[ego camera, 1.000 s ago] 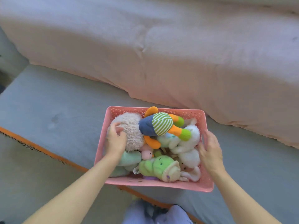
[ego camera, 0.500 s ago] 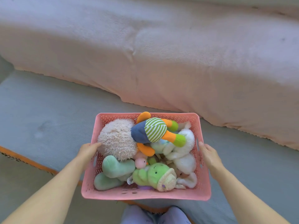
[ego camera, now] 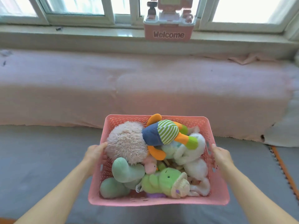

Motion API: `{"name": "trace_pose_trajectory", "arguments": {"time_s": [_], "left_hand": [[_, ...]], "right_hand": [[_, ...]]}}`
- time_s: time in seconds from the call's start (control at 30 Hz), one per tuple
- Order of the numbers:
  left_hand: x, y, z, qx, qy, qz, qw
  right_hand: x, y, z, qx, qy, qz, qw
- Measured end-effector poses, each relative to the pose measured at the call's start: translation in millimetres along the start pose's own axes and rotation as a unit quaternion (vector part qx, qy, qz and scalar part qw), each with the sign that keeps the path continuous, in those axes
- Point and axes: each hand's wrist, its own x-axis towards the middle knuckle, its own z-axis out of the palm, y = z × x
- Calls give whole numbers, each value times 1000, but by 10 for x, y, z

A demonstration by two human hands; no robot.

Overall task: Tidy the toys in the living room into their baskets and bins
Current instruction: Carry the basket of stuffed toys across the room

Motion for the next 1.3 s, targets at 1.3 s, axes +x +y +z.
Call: {"name": "trace_pose_trajectory", "arguments": {"time_s": [1.3], "left_hand": [[-3874,-133,3559,176,-375,213,885]], "right_hand": [[-2662,2228,-4987,325,346,59,878]]}}
